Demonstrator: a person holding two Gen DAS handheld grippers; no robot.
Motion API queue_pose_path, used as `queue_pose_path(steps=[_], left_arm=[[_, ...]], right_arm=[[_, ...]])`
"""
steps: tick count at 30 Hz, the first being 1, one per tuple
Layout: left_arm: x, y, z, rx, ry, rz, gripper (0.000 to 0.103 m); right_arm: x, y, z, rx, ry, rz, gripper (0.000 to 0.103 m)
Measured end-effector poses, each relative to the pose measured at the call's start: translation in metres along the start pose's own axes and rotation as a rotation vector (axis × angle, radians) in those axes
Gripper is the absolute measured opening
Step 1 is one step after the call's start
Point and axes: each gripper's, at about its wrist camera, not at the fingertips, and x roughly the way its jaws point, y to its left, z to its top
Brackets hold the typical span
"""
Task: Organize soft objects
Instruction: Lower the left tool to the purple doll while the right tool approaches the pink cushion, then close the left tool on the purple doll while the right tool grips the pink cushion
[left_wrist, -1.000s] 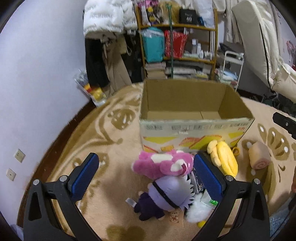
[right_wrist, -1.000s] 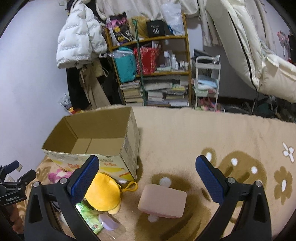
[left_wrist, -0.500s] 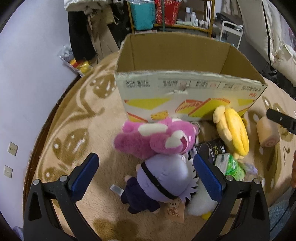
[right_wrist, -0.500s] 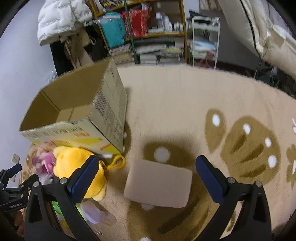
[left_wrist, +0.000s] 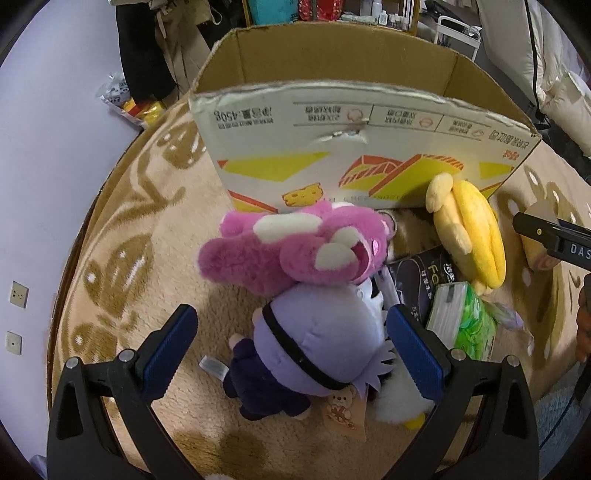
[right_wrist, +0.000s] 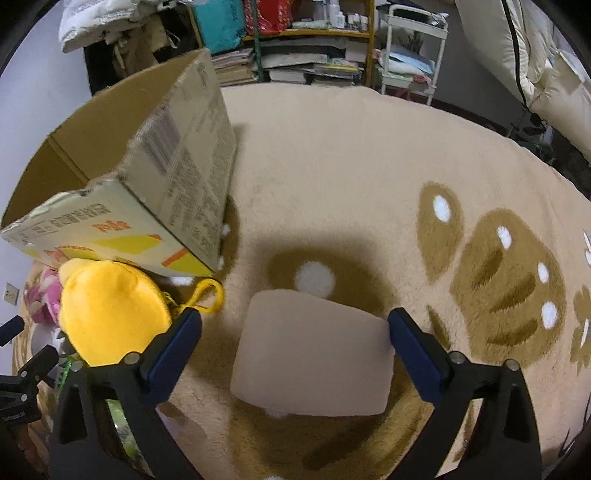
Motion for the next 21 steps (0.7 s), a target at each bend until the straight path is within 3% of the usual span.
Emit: queue_pose_path(steps=[9,16,21], left_arm=[[0.020,0.000,-0.001,0.015,0.070,0.008,0.101],[0.027,0.001,-0.002,0.019,0.100,-0.013,0.099],[0.033,0.004,-0.004,0.009,0.126,-0.033,0.078]], right_arm=[[0.011,-0.010,0.000,0.016,0.045,-0.033,0.095],[0.011,-0.010,0.002,0.013,0.031,-0.042,0.085],[0.008,-0.010,-0.001,0.021,0.025,-0.048,0.079]])
